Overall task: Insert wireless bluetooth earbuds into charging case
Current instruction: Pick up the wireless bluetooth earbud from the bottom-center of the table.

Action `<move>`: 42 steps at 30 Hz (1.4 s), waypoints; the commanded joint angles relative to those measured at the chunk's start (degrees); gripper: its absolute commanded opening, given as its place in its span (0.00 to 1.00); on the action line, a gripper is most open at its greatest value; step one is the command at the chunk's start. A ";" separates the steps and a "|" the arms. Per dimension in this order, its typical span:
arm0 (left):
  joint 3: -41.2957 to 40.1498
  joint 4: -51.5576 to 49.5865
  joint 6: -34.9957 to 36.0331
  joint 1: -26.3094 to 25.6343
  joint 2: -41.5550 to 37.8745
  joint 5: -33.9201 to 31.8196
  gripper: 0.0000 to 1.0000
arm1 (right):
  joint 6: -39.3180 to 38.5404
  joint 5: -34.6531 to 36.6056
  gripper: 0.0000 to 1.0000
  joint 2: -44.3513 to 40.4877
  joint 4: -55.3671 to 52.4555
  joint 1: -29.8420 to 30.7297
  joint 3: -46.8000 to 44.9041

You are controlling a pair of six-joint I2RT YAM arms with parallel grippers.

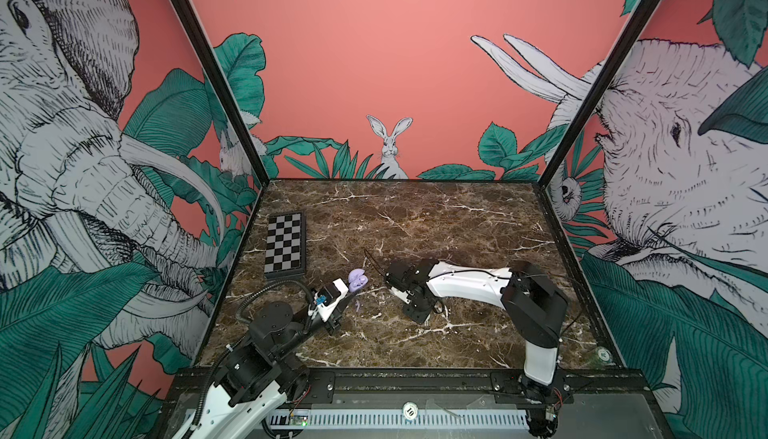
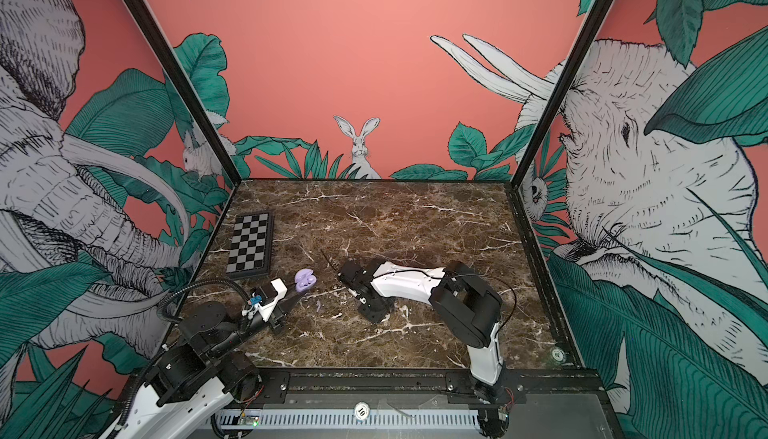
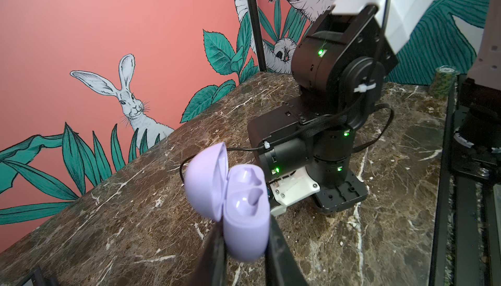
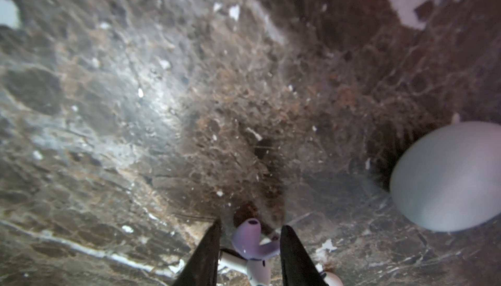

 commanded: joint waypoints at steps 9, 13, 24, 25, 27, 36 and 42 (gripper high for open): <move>-0.70 -0.14 1.02 -0.14 0.20 0.96 0.00 | -0.06 2.72 0.33 0.83 0.45 -0.43 -0.46; -0.71 -0.15 1.09 -0.14 0.11 1.16 0.00 | -0.32 2.59 0.32 1.35 -0.07 -0.50 -0.35; -0.75 -0.29 1.16 -0.10 0.01 1.58 0.00 | 0.24 3.48 0.34 3.46 -1.39 -0.57 -0.16; -0.78 -0.22 1.19 -0.14 -0.08 1.65 0.00 | 0.29 3.38 0.34 3.49 -1.39 -0.55 -0.22; -0.80 -0.23 1.28 -0.14 -0.17 1.59 0.00 | 0.60 3.16 0.33 3.38 -1.37 -0.54 -0.16; -0.80 -0.24 1.51 -0.14 -0.60 1.40 0.00 | 3.01 -0.47 0.30 2.32 0.50 -2.31 -0.57; -0.80 -0.24 1.60 -0.14 -0.80 1.16 0.00 | 6.75 -1.90 0.27 2.68 1.07 -2.89 2.33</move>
